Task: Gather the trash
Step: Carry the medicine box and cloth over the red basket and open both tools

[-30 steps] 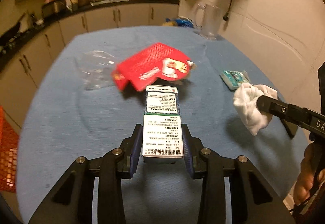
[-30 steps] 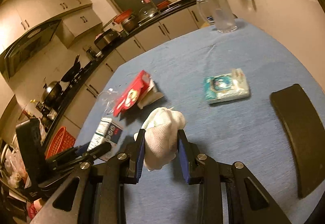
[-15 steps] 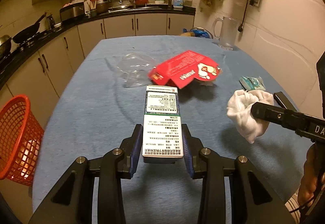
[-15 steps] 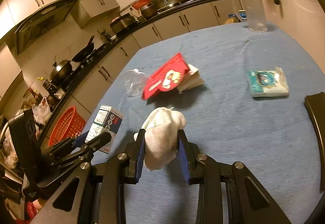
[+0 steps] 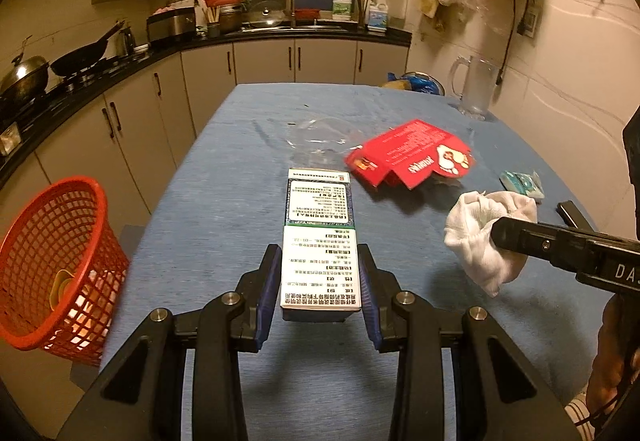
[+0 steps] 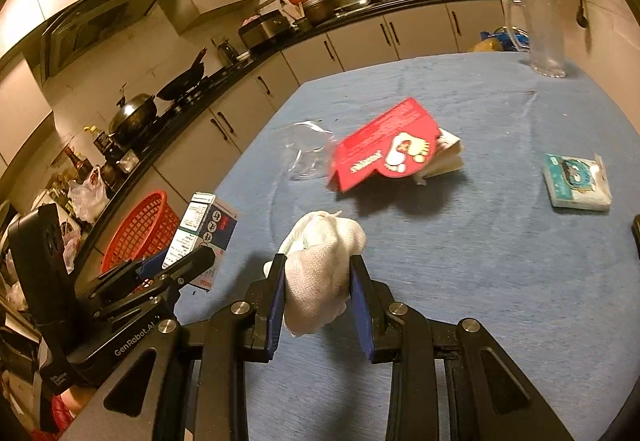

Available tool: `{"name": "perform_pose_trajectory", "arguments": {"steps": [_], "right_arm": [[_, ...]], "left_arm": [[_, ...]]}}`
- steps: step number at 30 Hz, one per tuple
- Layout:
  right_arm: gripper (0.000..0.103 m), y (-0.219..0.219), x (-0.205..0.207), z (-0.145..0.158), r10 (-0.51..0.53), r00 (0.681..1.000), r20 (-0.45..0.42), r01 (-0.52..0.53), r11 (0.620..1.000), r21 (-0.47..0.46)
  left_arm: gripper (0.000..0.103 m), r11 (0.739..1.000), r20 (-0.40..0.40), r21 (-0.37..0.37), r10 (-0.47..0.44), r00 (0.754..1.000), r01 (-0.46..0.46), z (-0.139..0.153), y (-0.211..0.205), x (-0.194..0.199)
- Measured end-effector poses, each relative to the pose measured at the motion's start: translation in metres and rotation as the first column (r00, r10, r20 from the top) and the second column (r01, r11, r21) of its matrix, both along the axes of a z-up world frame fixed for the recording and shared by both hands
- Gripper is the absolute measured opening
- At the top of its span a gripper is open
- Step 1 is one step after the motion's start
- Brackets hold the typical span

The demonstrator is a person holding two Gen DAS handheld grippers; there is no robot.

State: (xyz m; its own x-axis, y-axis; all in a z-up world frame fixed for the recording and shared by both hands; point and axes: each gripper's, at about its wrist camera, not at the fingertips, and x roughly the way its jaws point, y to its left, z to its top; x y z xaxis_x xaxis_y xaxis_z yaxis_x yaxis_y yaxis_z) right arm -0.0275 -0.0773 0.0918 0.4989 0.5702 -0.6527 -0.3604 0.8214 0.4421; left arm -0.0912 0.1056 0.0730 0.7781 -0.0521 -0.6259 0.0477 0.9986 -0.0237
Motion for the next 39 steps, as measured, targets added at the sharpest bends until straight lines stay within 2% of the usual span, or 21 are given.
{"name": "perform_pose_trajectory", "arguments": {"steps": [23, 32, 39], "right_arm": [[0.033, 0.084, 0.001, 0.024, 0.155, 0.987, 0.039, -0.153, 0.987, -0.039], [0.033, 0.134, 0.007, 0.055, 0.253, 0.965, 0.063, -0.254, 0.967, 0.008], [0.034, 0.185, 0.008, 0.078, 0.326, 0.94, 0.095, -0.331, 0.943, 0.04]], "left_arm": [[0.036, 0.99, 0.099, -0.045, 0.135, 0.986, -0.131, 0.035, 0.081, -0.03], [0.036, 0.968, 0.162, -0.045, 0.25, 0.954, -0.246, 0.065, 0.142, -0.052], [0.036, 0.934, 0.167, -0.048, 0.358, 0.919, -0.355, 0.072, 0.197, -0.066]]}}
